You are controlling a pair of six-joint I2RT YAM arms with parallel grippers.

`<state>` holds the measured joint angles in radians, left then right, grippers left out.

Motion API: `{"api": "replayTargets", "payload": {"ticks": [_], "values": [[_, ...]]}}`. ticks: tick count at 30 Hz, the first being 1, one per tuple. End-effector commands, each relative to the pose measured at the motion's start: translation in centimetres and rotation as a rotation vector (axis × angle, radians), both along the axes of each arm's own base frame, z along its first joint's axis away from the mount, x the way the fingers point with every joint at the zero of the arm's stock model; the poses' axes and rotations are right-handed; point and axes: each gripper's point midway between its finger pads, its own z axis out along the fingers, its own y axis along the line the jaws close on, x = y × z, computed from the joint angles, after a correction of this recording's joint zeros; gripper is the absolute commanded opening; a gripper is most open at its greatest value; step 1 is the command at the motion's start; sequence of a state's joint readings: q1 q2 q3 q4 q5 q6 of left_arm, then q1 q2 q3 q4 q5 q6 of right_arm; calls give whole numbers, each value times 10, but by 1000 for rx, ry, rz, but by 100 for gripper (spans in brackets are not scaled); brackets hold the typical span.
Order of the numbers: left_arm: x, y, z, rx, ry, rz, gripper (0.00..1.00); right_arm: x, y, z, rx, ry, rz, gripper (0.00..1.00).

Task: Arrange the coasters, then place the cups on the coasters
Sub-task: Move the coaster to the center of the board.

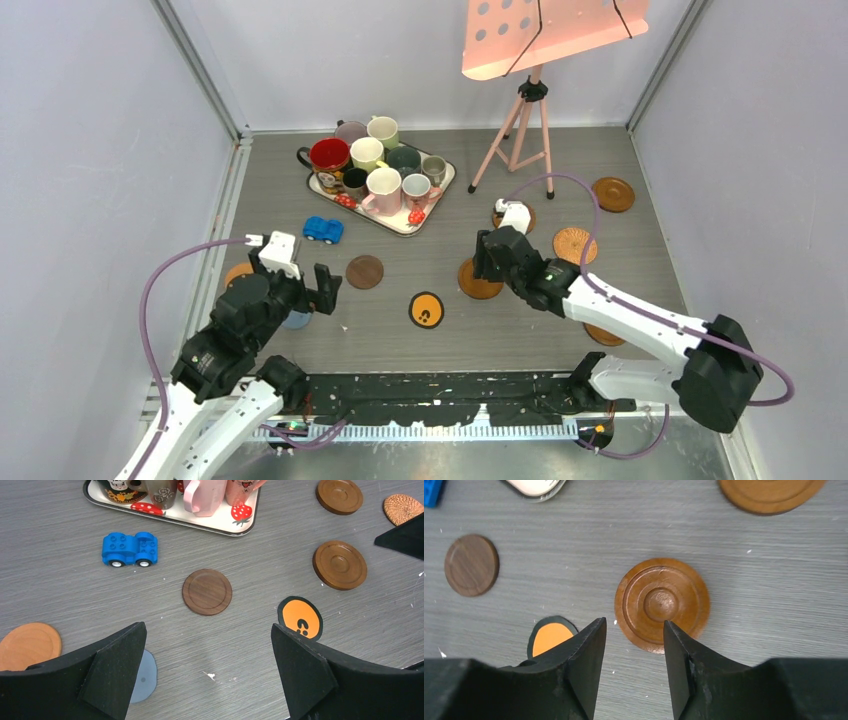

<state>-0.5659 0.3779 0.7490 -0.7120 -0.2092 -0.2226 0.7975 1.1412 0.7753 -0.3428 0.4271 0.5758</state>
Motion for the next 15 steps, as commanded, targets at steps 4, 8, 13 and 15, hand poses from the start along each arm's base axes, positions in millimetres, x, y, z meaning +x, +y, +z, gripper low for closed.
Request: {"api": "replayTargets", "payload": {"ticks": [4, 8, 13, 15], "values": [[7, 0, 9, 0, -40, 11, 100, 20, 30, -21, 47, -30, 93, 46], [7, 0, 9, -3, -41, 9, 100, 27, 32, -45, 1, 27, 106, 41], [8, -1, 6, 7, -28, 12, 99, 32, 30, -70, -22, 67, 100, 39], [8, -1, 5, 10, -23, 12, 99, 31, 29, -79, -17, 87, 95, 38]]}}
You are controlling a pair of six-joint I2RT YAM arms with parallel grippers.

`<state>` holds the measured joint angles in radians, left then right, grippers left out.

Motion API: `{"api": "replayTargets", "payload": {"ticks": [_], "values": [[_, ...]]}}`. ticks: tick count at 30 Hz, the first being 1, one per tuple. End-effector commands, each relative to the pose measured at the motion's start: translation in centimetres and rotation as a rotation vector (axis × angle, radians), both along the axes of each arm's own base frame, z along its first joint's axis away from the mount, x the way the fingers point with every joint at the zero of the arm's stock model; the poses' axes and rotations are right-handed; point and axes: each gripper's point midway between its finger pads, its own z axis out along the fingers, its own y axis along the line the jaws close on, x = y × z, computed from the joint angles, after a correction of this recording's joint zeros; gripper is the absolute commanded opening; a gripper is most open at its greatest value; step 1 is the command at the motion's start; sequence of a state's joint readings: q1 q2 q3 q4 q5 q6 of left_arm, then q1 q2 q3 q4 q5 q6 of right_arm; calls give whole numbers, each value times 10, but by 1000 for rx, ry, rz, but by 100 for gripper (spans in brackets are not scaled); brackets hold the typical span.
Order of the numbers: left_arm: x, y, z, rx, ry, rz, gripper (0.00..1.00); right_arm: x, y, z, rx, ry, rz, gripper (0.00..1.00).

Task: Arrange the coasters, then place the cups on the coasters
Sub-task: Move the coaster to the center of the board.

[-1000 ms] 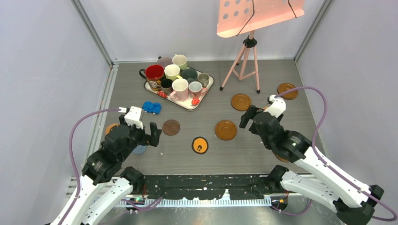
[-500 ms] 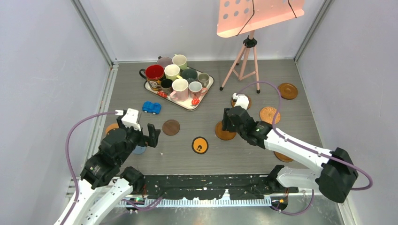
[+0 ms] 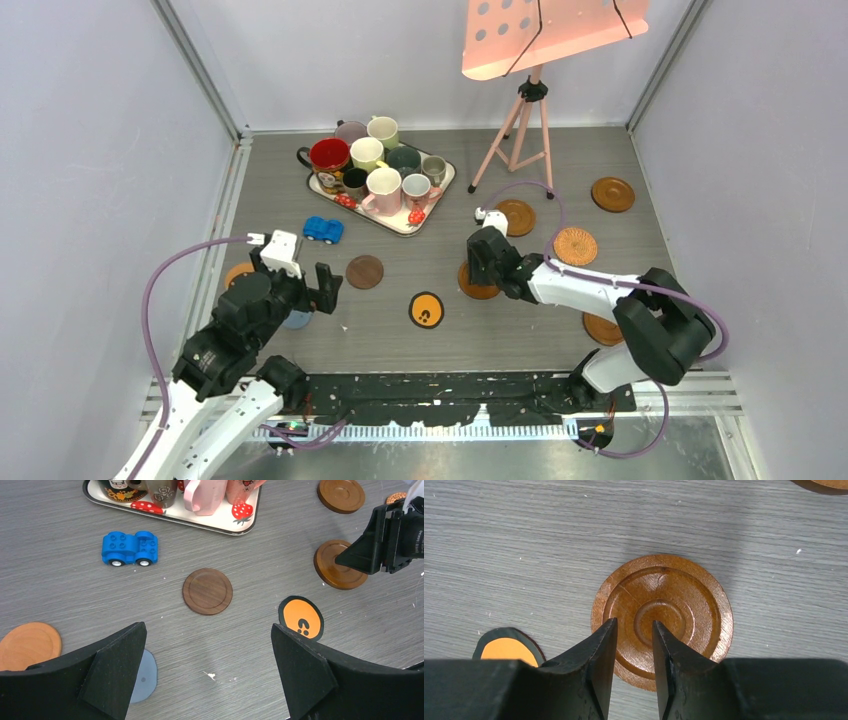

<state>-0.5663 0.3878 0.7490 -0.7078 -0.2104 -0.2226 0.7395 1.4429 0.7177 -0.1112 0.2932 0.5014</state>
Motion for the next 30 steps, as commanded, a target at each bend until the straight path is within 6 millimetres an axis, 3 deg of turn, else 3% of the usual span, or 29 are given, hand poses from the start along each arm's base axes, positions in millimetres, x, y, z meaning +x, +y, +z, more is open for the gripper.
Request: {"api": "replayTargets", "payload": {"ticks": [1, 9, 13, 18, 30], "values": [[7, 0, 6, 7, -27, 11, 100, 14, 11, 5, 60, -39, 5, 38], [9, -5, 5, 9, -16, -6, 100, 6, 12, -25, 35, 47, 18, 34], [9, 2, 4, 26, -14, 25, 100, -4, 16, -34, 60, 96, 37, 34], [9, 4, 5, 20, -33, 33, 99, -29, 20, -45, 91, 199, 98, 32], [10, 0, 3, 24, -9, 17, 99, -90, -15, -62, 14, 413, 48, 28]]}}
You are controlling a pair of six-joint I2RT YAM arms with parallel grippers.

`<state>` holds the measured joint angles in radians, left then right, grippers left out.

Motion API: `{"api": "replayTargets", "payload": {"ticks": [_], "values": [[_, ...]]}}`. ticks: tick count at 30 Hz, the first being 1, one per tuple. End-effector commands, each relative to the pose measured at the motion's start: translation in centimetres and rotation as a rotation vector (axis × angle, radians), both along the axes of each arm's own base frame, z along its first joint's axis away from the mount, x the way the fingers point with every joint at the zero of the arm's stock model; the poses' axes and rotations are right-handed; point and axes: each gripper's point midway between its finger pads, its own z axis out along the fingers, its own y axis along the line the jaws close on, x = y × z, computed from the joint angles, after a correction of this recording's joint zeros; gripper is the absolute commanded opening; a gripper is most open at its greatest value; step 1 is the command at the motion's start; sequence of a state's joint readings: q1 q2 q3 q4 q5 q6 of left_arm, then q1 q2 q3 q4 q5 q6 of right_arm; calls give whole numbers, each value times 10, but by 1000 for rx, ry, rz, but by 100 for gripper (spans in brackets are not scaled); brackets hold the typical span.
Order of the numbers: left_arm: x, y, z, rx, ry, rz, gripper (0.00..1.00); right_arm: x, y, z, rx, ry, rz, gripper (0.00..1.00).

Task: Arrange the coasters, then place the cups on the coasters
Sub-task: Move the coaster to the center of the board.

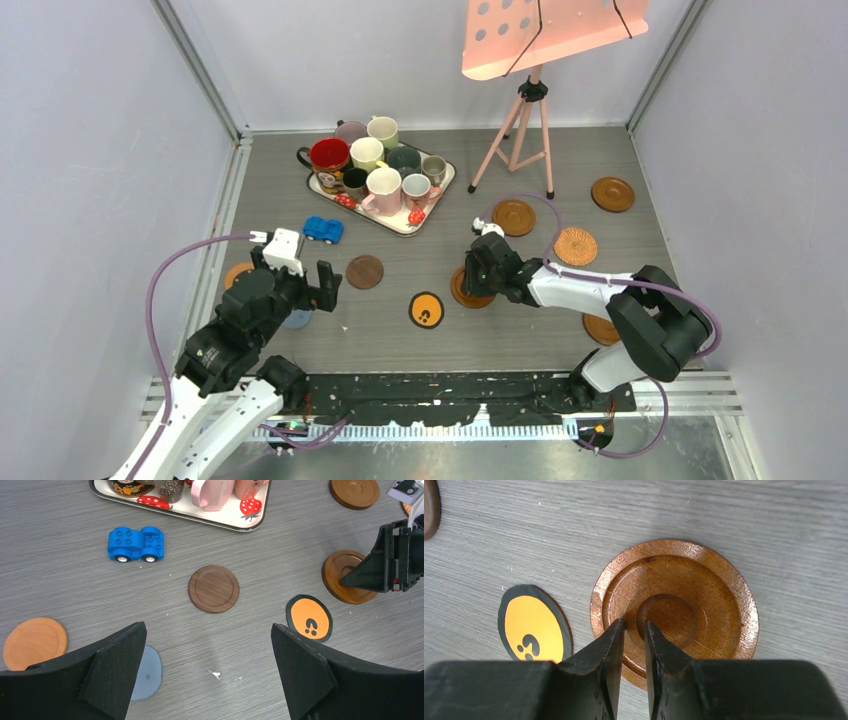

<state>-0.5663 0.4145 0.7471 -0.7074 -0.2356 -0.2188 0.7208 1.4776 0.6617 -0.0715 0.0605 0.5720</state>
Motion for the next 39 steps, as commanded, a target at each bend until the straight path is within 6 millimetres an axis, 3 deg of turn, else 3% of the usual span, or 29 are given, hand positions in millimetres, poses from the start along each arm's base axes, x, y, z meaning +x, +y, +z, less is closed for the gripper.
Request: {"api": "replayTargets", "payload": {"ticks": [1, 16, 30, 39], "values": [[5, -3, 7, -2, -21, -7, 99, -61, -35, -36, -135, 243, 0, 28], [1, -3, 10, -25, -39, -16, 99, -116, -31, -32, -134, 281, -10, 28], [1, -6, 9, -26, -27, -25, 99, -139, -72, -41, -156, 294, -166, 28], [1, -8, 7, -25, -17, -34, 99, -139, -95, -33, -234, 292, -283, 27]]}}
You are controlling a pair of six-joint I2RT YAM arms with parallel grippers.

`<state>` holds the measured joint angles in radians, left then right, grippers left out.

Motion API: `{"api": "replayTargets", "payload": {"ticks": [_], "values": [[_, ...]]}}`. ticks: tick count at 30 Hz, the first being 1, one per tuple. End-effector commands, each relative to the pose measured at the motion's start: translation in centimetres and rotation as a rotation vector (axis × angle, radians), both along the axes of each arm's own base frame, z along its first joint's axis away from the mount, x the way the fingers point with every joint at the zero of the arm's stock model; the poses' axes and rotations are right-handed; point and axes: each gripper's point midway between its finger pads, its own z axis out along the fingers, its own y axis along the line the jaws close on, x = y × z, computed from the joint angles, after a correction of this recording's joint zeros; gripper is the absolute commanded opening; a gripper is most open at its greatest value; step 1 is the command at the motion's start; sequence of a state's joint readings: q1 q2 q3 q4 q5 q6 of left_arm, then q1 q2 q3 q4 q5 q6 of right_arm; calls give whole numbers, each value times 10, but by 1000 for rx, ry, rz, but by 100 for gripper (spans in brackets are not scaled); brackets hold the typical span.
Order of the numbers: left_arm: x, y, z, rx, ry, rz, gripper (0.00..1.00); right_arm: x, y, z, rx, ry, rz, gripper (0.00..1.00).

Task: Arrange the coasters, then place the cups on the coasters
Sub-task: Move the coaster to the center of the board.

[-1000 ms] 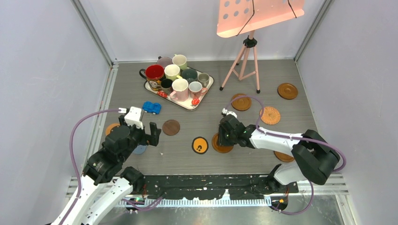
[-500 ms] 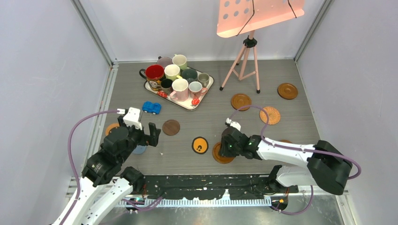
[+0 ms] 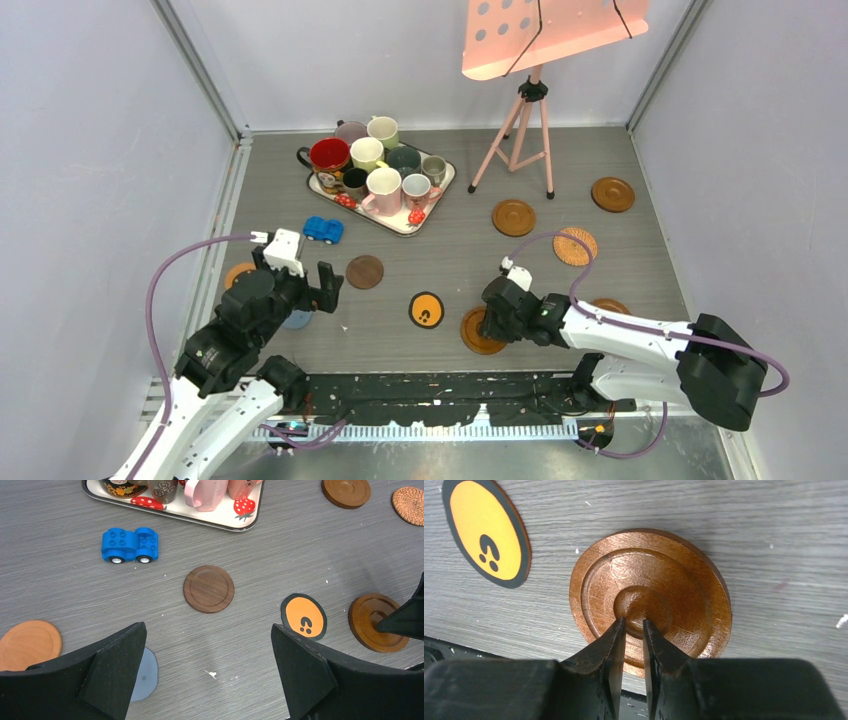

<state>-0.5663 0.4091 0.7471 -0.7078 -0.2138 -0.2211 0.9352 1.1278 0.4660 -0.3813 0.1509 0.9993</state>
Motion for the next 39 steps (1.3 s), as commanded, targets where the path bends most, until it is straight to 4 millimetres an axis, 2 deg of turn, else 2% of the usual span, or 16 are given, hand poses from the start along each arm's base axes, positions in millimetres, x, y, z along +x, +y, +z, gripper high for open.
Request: {"api": "replayTargets", "payload": {"ticks": [1, 6, 13, 20, 23, 28, 30, 31, 32, 33, 34, 35, 36, 37, 38, 39], "values": [[4, -5, 6, -13, -15, -16, 99, -34, -67, -30, -275, 131, -77, 26], [4, -7, 6, -13, -11, -21, 99, -31, -68, -28, -285, 126, -110, 25], [4, -6, 5, -11, -8, -16, 99, -10, -70, -18, -308, 34, -156, 26], [4, -5, 3, -4, 1, -9, 99, 11, -61, 9, -334, -34, -145, 27], [4, -4, 5, -7, -8, -7, 99, 23, -44, 28, -291, -78, -92, 30], [3, -2, 7, -10, -20, -2, 99, 46, 4, 55, -148, -186, 44, 37], [3, -2, 7, -11, -20, -3, 99, 56, 21, 59, -129, -216, 107, 41], [3, -2, 8, -12, -23, -1, 99, 63, 33, 67, -103, -246, 137, 44], [3, -2, 7, -11, -22, -1, 99, 66, 39, 64, -111, -243, 155, 46], [3, -2, 8, -11, -22, 0, 99, 72, 51, 72, -86, -269, 182, 49], [2, -1, 8, -11, -22, 1, 99, 75, 55, 65, -106, -263, 210, 51], [2, 0, 9, -10, -24, 6, 99, 81, 68, 74, -77, -281, 224, 52], [3, 1, 10, -10, -27, 12, 99, 83, 72, 67, -94, -272, 247, 53], [3, 3, 10, -7, -30, 20, 99, 89, 83, 73, -73, -286, 259, 53], [3, 5, 10, -6, -32, 29, 99, 92, 88, 66, -91, -274, 278, 53], [3, 6, 12, -5, -38, 37, 99, 96, 97, 72, -74, -284, 288, 53]]}}
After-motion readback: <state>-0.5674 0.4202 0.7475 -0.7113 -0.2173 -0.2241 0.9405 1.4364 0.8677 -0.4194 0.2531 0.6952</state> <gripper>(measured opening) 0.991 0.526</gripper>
